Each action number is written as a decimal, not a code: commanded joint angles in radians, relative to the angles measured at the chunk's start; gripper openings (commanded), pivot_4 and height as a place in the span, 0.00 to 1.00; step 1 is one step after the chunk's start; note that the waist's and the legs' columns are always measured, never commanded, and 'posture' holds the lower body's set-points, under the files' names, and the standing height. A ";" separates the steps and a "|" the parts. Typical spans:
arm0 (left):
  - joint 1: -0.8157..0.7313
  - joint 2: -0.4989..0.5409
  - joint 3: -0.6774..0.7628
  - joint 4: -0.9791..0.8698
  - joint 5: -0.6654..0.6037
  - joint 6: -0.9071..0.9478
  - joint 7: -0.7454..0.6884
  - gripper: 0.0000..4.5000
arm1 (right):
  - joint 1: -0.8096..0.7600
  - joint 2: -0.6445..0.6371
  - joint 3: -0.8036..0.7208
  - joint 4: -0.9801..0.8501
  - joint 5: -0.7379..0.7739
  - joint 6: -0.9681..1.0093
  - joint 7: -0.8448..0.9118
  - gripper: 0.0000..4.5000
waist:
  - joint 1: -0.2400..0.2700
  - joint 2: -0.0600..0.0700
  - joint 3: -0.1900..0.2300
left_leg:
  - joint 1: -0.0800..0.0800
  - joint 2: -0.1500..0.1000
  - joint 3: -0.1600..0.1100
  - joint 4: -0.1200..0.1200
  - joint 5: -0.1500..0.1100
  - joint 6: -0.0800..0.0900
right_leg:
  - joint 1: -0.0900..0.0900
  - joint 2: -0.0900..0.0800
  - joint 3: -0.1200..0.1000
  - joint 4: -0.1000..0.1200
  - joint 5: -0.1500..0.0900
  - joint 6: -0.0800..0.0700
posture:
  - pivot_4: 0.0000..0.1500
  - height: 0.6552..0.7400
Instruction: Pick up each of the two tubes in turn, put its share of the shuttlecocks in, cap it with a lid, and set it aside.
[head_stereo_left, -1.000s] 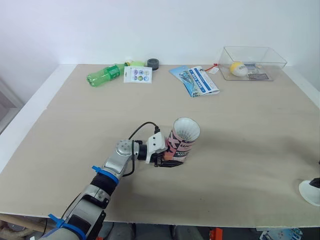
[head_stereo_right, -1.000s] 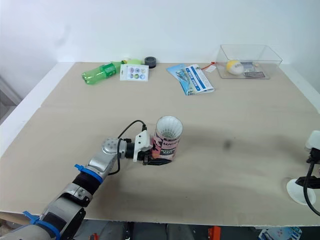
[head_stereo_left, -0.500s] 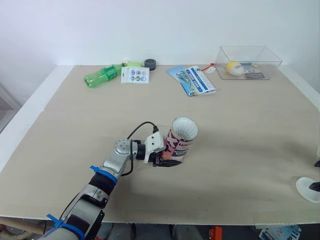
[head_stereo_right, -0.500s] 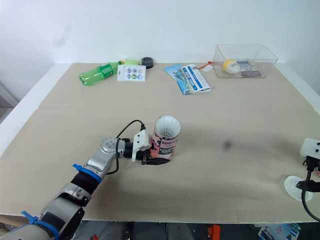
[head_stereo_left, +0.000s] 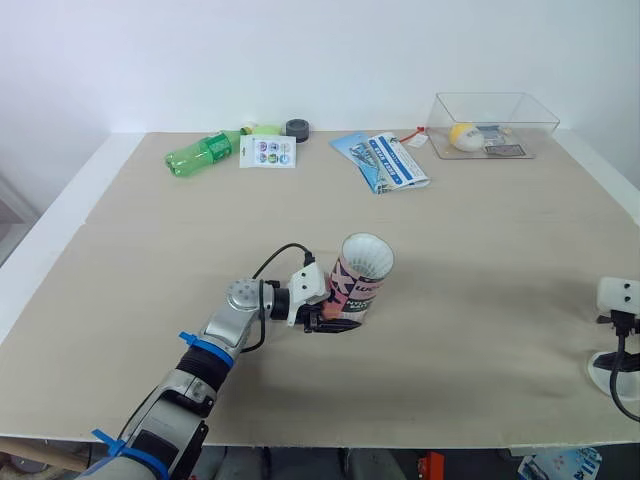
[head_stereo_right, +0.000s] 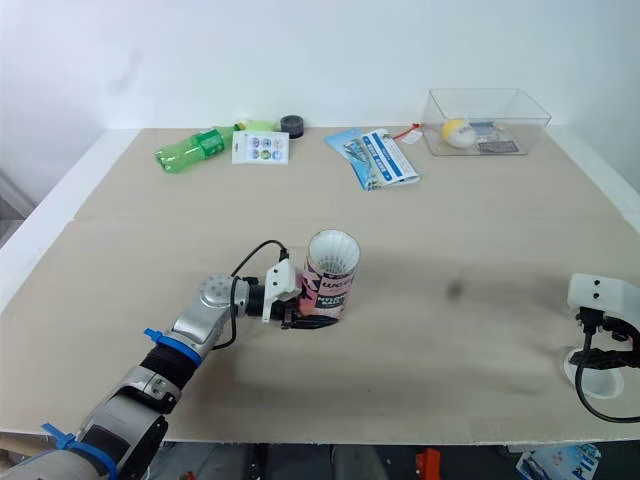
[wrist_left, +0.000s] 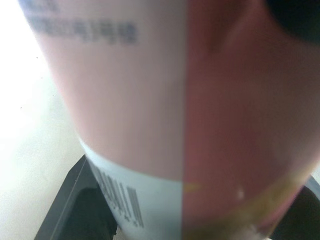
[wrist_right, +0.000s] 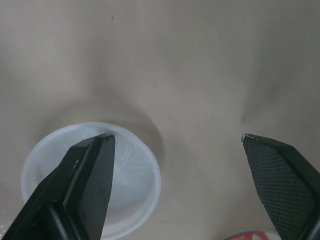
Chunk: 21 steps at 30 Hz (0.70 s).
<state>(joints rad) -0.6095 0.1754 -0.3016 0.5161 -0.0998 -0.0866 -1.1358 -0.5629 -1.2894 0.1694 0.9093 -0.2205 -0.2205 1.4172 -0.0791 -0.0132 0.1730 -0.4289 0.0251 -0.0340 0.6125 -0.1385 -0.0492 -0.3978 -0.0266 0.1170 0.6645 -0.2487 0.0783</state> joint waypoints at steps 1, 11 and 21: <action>0.012 0.011 0.009 -0.008 0.000 0.016 0.011 0.62 | -0.044 0.001 0.038 0.063 -0.060 -0.051 -0.013 0.97 | 0.000 0.000 0.000 | 0.000 0.000 0.000 0.000 0.000 0.000 | 0.000 0.000 0.000 0.000 0.000 0.000 | 1.00 1.00; 0.007 0.020 0.008 -0.008 0.000 0.023 0.009 0.62 | -0.077 0.013 0.057 0.115 -0.077 -0.088 -0.006 0.97 | 0.000 0.000 0.000 | 0.001 0.000 0.001 0.000 0.000 0.000 | 0.001 0.000 0.001 0.000 0.000 0.000 | 1.00 1.00; -0.017 0.007 0.009 0.012 0.000 0.025 0.011 0.62 | -0.065 0.042 0.073 0.120 -0.087 -0.115 0.000 0.45 | -0.004 -0.011 -0.001 | 0.008 0.000 0.002 -0.001 0.000 0.000 | 0.008 0.000 0.003 0.000 0.000 -0.001 | 1.00 1.00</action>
<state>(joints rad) -0.6168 0.1793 -0.3016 0.5203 -0.0994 -0.0653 -1.1251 -0.6360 -1.2575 0.2349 1.0225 -0.2988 -0.3297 1.4184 -0.0827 -0.0243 0.1724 -0.4207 0.0251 -0.0318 0.6122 -0.1385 -0.0492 -0.3893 -0.0268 0.1200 0.6643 -0.2485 0.0774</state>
